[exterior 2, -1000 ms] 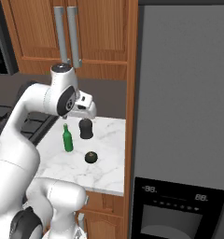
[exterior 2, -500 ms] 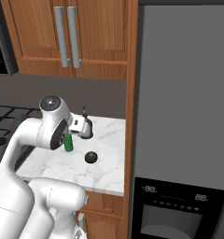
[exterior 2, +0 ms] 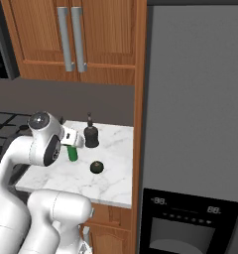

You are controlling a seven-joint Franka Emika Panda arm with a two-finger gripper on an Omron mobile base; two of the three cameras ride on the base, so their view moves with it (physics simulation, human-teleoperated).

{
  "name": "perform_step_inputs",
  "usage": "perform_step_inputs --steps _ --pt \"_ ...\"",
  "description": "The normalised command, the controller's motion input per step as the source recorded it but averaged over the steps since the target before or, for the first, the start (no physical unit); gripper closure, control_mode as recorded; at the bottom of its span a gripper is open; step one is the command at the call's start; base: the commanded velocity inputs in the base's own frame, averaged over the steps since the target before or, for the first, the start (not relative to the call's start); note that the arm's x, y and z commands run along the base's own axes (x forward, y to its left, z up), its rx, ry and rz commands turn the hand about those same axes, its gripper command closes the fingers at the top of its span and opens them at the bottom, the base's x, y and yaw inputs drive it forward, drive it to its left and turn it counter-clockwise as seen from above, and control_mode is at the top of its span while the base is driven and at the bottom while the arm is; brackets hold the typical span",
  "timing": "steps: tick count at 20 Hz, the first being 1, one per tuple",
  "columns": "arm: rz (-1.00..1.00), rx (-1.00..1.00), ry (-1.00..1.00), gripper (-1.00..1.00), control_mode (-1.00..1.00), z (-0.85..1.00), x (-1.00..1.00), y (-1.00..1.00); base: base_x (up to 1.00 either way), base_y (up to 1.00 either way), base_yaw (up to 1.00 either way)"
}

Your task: Place the beer and liquor on the top shelf of the fridge to keep them out of children's reach, and place the squash on lower shelves for easy access.

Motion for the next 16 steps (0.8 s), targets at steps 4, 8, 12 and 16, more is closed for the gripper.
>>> perform_step_inputs --steps 4,8,12,16 --pt "0.0 0.0 0.0 -1.0 -1.0 -0.14 0.39 0.29 0.0 0.0 0.0" --pt "0.0 0.0 0.0 -1.0 -1.0 -0.19 0.37 0.3 0.0 0.0 0.0" --pt "0.0 0.0 0.0 -1.0 -1.0 -0.08 0.34 0.18 0.0 0.0 0.0" --pt "0.0 0.0 0.0 -1.0 -1.0 0.0 0.32 0.08 0.0 0.0 0.0"
